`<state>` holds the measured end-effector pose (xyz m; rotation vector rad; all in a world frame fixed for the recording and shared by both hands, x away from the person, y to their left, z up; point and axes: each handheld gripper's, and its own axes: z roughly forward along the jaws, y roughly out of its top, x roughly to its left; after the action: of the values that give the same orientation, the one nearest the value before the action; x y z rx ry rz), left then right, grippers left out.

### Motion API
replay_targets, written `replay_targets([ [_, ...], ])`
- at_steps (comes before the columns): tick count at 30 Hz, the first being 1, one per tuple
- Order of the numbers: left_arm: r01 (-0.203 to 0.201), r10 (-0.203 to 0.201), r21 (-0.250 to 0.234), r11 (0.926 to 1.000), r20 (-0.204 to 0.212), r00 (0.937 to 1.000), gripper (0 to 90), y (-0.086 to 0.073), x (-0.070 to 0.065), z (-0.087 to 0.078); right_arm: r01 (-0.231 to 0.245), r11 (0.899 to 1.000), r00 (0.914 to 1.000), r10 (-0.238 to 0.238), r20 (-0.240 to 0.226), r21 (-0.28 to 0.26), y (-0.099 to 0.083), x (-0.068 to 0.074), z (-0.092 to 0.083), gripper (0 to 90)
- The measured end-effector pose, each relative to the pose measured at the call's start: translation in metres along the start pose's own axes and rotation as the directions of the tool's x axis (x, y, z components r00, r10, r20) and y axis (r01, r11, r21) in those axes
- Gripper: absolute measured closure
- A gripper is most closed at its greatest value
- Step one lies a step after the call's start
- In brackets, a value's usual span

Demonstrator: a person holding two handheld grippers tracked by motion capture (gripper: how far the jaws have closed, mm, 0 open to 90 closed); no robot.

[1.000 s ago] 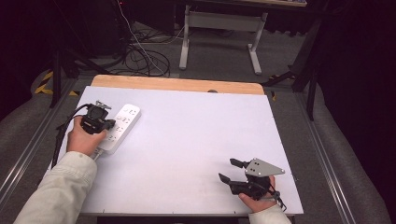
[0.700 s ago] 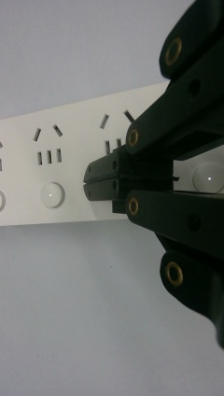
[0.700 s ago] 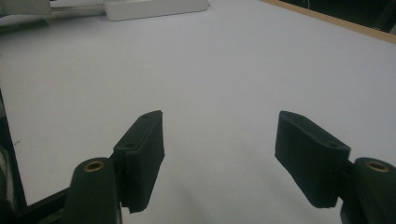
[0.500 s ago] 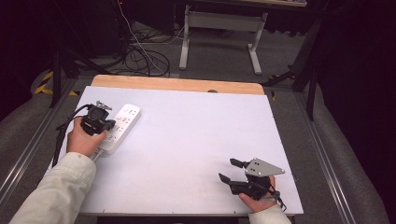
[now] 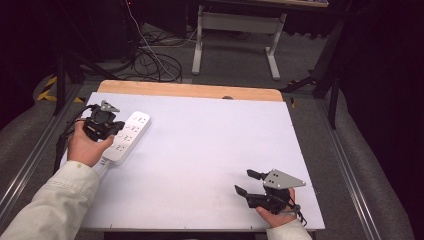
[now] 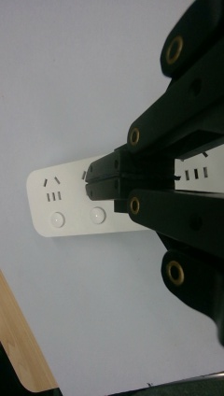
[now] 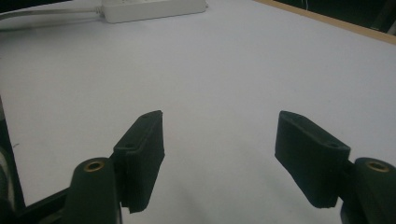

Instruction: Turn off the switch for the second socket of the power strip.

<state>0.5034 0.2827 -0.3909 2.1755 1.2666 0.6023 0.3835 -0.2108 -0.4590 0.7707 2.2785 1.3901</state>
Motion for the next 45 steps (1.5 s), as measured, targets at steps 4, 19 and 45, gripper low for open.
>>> replay_targets([
  [4,0.011,-0.011,-0.019,0.9998,0.016,0.9998,90.0,0.004,-0.001,-0.010,-0.002,1.000,1.0000,0.002,-0.001,-0.003,0.000,0.000,-0.001,33.3],
  [19,-0.002,0.010,-0.120,0.9928,0.064,0.9979,56.3,0.008,-0.009,-0.033,-0.001,1.000,1.0000,0.001,-0.001,-0.004,0.000,0.000,-0.001,33.3],
  [45,0.005,0.108,-0.426,0.9049,0.242,0.9643,22.5,-0.020,-0.043,-0.094,0.004,1.000,1.0000,-0.004,0.000,-0.006,0.000,0.001,-0.002,33.3],
])
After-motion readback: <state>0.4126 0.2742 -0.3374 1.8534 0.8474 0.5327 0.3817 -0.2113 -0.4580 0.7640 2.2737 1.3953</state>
